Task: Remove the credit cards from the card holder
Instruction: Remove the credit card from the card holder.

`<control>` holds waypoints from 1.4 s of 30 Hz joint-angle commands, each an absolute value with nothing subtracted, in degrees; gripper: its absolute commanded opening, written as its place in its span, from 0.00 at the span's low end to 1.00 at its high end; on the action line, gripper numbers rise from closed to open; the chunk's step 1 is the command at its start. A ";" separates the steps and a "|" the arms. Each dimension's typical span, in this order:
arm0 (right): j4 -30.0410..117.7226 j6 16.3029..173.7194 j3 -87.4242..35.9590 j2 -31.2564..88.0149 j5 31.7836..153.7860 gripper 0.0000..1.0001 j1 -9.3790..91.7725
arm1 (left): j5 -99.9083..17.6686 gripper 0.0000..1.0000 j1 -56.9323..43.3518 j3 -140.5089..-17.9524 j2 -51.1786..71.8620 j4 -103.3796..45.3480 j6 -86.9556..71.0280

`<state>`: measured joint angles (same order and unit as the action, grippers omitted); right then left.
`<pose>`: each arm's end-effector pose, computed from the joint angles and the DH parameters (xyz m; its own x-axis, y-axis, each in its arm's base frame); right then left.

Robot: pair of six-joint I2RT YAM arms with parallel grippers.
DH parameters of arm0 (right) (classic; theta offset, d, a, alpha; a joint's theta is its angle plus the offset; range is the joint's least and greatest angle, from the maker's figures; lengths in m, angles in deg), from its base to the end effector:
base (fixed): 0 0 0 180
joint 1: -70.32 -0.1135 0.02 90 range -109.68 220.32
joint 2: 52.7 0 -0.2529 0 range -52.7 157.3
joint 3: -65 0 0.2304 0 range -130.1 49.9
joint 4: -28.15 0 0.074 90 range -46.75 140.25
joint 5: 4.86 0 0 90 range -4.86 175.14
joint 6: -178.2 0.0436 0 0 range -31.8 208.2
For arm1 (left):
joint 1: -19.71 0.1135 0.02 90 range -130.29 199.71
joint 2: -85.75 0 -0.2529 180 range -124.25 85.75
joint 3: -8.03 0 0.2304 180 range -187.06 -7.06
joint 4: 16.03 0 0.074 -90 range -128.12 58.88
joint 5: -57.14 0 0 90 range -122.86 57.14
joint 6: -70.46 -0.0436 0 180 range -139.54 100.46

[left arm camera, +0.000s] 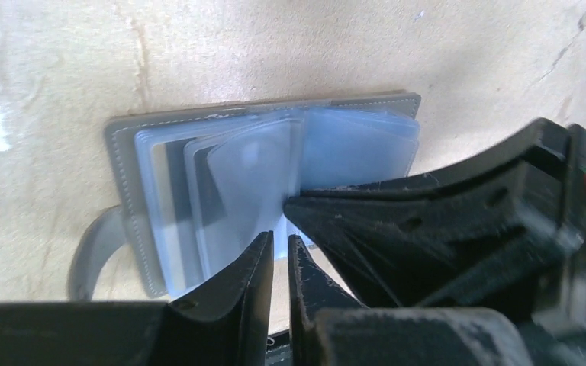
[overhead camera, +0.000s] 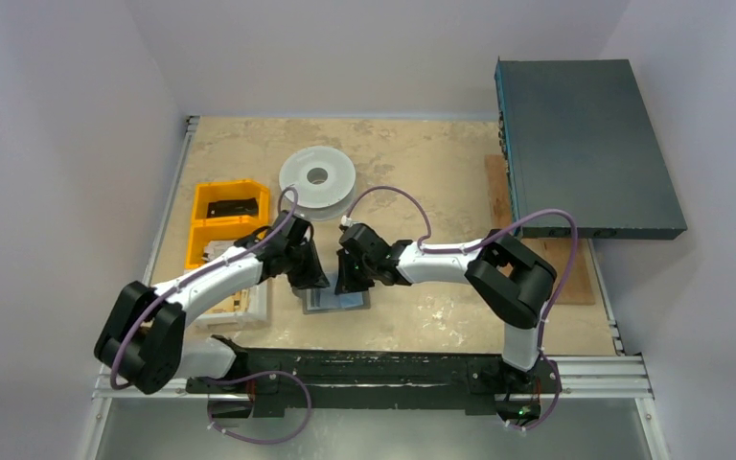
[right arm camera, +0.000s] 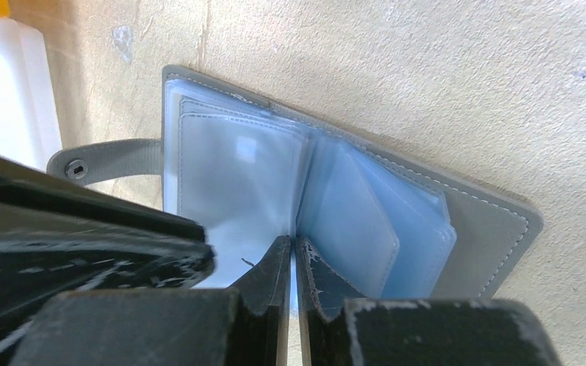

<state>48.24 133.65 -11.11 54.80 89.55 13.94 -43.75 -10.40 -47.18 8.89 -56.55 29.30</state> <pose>0.1998 0.3065 0.1428 -0.9145 -0.0921 -0.3940 -0.2923 0.8236 0.4860 0.1959 -0.1231 0.1715 -0.9318 -0.3143 -0.1815 -0.2015 0.8640 -0.4614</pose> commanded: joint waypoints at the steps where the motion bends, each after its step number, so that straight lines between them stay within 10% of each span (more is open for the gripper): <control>1: 53.21 132.93 -7.40 60.04 86.11 0.03 14.16 | -40.37 0.15 -9.28 -49.29 14.64 -61.69 26.21; 19: 51.98 131.96 -8.24 57.43 87.49 0.04 14.21 | -44.70 0.10 -9.16 -47.50 7.18 -55.60 24.89; 32: 55.91 129.23 -12.32 42.75 86.63 0.37 14.49 | -44.64 0.00 -13.17 -48.79 10.10 -56.41 26.94; 42: 58.71 131.32 -5.03 33.95 82.56 0.37 17.41 | -48.56 0.26 -17.59 -55.64 2.23 -51.14 30.23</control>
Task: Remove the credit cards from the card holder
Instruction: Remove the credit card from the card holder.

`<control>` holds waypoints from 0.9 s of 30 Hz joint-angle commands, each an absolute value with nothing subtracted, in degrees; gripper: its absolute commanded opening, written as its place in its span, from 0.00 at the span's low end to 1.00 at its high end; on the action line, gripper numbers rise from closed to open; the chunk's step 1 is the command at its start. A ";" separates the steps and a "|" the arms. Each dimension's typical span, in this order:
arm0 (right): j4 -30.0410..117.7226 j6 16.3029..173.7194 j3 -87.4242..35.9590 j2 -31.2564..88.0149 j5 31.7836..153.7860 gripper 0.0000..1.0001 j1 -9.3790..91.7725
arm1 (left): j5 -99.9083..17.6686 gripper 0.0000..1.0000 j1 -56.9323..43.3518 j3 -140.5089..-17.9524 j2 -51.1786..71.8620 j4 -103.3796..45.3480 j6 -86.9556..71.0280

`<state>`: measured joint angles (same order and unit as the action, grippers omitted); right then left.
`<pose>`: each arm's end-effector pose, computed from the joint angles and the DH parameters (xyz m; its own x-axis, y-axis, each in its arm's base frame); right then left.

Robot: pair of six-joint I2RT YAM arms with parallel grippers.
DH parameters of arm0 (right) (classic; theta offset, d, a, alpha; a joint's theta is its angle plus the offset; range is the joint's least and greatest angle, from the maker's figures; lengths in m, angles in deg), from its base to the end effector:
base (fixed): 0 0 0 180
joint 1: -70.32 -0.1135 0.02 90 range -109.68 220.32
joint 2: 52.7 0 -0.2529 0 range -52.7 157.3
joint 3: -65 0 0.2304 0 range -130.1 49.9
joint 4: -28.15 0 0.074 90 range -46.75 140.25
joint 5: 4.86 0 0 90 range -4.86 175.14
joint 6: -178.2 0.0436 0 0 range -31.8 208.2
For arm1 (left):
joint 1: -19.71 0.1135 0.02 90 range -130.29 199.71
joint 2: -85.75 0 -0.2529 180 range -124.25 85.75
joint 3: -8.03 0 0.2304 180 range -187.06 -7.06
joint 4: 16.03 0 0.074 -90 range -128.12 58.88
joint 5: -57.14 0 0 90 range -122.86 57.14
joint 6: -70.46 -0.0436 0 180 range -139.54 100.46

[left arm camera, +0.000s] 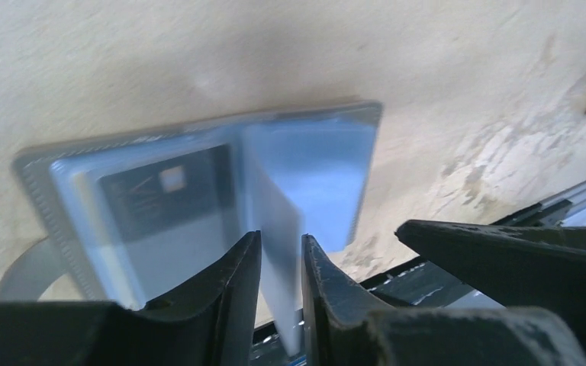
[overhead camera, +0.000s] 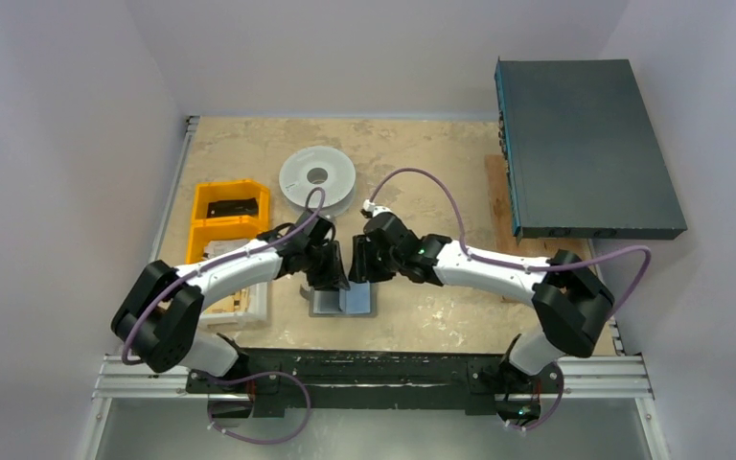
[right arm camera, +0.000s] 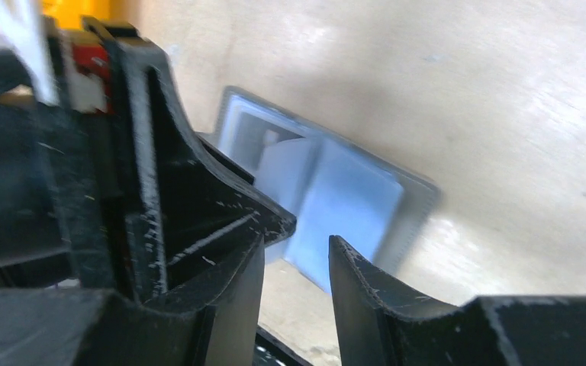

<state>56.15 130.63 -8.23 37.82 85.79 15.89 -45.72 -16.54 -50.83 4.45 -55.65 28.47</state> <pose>0.1887 0.2647 0.2143 -0.8570 -0.0386 -0.5138 -0.3248 0.8145 0.4806 0.1953 -0.1552 0.1726 -0.9676 -0.1891 -0.1673 -0.0876 0.8730 -0.4798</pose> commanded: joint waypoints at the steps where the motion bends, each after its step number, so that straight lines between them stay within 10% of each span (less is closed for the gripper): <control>1: 58.94 131.49 -4.16 33.03 82.00 0.37 17.82 | -48.99 0.27 -17.82 -56.70 1.39 -50.89 30.38; 27: 56.25 131.75 -5.18 32.64 84.96 0.32 17.11 | -48.25 0.42 -15.76 -57.37 1.01 -52.61 30.88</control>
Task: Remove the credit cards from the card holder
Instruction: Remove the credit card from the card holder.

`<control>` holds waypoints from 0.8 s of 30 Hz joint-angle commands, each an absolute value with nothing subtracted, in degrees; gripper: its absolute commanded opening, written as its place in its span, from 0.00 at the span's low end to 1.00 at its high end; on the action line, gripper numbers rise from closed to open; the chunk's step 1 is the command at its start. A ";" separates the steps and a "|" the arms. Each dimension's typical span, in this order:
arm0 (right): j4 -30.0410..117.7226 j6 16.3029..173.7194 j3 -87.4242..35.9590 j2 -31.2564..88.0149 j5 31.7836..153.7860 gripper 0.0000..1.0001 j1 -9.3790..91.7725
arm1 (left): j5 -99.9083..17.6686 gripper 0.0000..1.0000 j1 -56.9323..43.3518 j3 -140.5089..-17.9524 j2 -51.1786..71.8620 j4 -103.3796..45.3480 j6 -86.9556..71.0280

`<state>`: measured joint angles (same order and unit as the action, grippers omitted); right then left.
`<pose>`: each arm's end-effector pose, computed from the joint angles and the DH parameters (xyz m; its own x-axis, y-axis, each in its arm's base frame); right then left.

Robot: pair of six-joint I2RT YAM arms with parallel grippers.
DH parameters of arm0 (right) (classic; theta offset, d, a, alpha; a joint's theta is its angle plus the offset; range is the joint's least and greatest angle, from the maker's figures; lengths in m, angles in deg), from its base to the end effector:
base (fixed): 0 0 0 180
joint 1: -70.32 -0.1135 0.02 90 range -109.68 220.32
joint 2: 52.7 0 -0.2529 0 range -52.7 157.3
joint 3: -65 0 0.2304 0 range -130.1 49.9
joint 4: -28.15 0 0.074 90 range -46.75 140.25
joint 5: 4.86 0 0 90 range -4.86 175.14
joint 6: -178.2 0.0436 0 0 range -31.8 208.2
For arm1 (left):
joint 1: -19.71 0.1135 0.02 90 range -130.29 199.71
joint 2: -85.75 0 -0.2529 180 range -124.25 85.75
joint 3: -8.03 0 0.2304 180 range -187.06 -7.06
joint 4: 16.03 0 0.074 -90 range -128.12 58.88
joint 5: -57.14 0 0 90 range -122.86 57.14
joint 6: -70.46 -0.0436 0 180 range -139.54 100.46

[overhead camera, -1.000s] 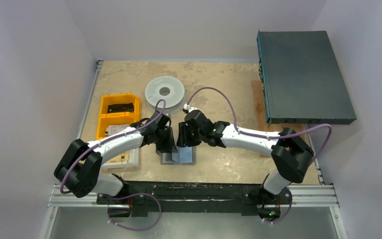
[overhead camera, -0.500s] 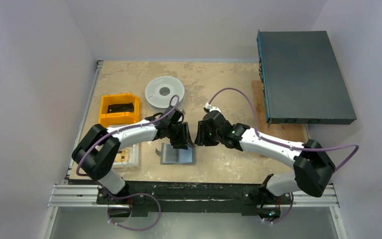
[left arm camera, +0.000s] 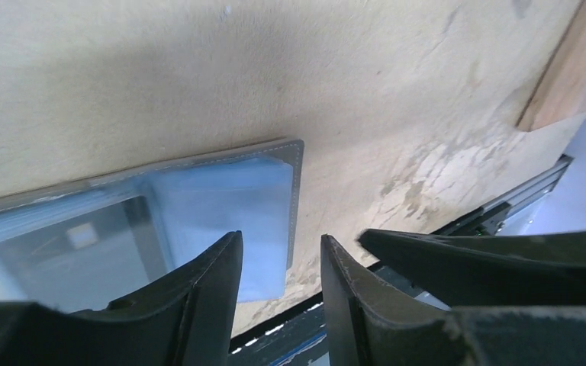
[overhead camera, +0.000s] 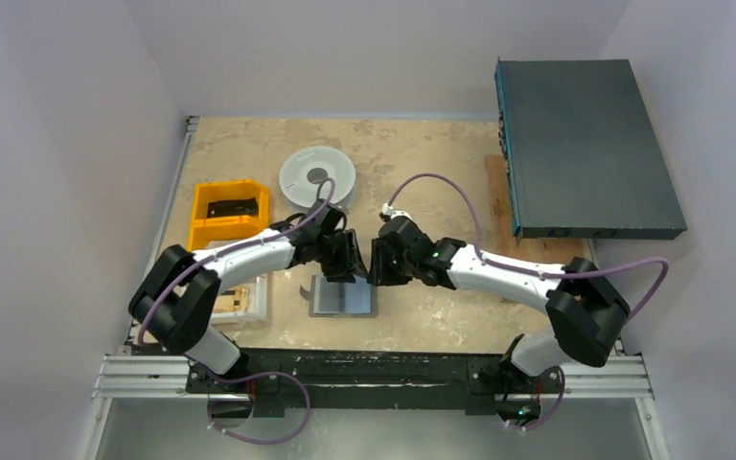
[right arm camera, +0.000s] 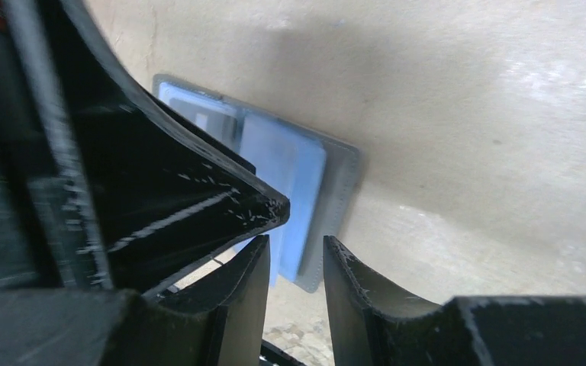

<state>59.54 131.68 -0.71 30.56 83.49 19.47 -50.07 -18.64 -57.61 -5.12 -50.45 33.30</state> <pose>0.1823 0.2220 0.2065 -0.8706 0.0201 -0.4916 -0.2262 0.8709 0.4362 0.2200 -0.1905 0.1684 -0.9746 -0.1997 -0.1017 -0.1105 0.8232 -0.5569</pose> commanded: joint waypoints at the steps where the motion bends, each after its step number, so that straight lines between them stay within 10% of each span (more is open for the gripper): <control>1: 56.18 131.71 -6.20 33.71 84.97 0.32 16.33 | -47.98 0.42 -14.49 -56.91 2.27 -53.44 30.23; 24: 59.08 130.30 -18.08 51.10 83.40 0.44 10.12 | -45.75 0.42 -3.44 -46.02 15.69 -59.51 26.55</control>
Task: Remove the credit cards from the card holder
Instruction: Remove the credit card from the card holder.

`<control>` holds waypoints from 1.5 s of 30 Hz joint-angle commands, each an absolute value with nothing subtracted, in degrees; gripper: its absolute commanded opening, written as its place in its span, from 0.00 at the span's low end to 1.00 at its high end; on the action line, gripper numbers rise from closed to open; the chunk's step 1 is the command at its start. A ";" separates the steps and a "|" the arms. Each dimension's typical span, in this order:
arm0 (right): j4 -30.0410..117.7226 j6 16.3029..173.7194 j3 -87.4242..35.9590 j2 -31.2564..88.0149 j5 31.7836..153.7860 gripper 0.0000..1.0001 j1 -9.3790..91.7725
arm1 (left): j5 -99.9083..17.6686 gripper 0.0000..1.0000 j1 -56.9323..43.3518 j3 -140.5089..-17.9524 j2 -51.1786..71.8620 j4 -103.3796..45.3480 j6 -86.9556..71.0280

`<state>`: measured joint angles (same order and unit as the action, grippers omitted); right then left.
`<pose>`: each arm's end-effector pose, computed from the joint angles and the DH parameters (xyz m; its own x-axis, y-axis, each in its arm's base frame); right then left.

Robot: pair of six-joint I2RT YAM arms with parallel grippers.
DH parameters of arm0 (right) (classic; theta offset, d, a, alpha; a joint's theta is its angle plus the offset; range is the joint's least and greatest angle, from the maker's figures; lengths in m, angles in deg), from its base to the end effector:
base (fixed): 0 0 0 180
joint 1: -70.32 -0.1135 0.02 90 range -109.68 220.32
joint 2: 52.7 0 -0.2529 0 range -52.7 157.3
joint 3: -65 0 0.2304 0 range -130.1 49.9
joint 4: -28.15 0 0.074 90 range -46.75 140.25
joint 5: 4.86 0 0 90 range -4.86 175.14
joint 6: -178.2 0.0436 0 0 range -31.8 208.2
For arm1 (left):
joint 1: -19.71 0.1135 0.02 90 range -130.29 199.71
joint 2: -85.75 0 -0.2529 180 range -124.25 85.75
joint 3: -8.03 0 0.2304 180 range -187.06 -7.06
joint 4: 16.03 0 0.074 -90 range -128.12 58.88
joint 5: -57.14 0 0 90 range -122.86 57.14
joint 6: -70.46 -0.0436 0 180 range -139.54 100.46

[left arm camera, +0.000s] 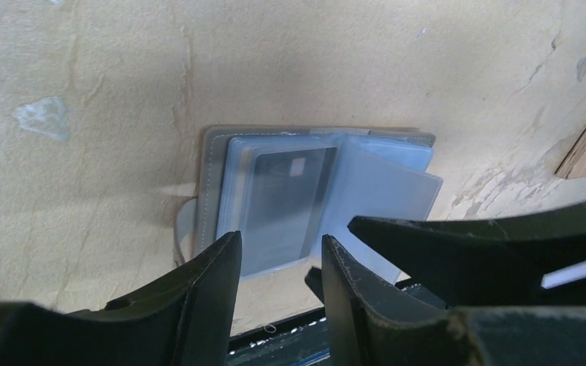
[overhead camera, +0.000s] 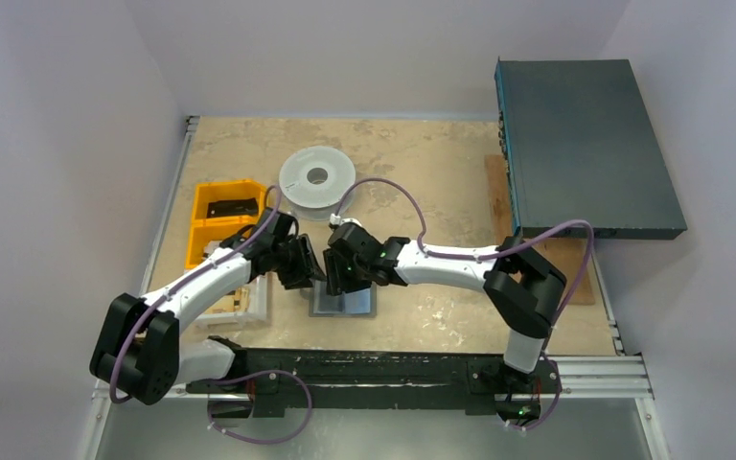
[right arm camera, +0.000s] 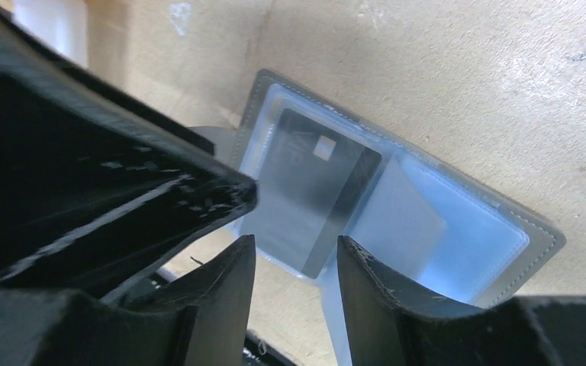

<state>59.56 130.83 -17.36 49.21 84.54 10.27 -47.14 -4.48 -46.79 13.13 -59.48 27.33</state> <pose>0.1818 0.3146 0.1925 -0.8699 -0.1532 -0.4689 -0.3724 0.8273 0.4206 0.1960 -0.0999 0.1825 -0.9155 -0.3641 -0.1710 -0.2382 0.8333 -0.4989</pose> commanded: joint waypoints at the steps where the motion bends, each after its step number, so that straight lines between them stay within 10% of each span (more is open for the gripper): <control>1: 59.13 130.30 -18.19 51.93 83.39 0.44 10.12 | -45.65 0.42 -3.19 -45.74 15.88 -59.51 26.68; 12: 58.62 130.43 -18.57 56.81 83.91 0.51 10.13 | -47.10 0.38 -3.05 -43.77 15.58 -58.26 26.91; 23: 55.17 131.17 -11.33 59.61 84.95 0.21 13.22 | -49.83 0.26 -3.14 -43.10 13.45 -57.13 26.09; 45: 49.48 130.39 -5.47 60.35 89.87 0.12 16.80 | -49.68 0.24 -5.42 -42.72 8.18 -53.83 27.21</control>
<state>44.55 132.58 -8.93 54.91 96.37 16.70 -49.68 -4.45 -42.94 7.97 -55.57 27.29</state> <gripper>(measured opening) 0.120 0.252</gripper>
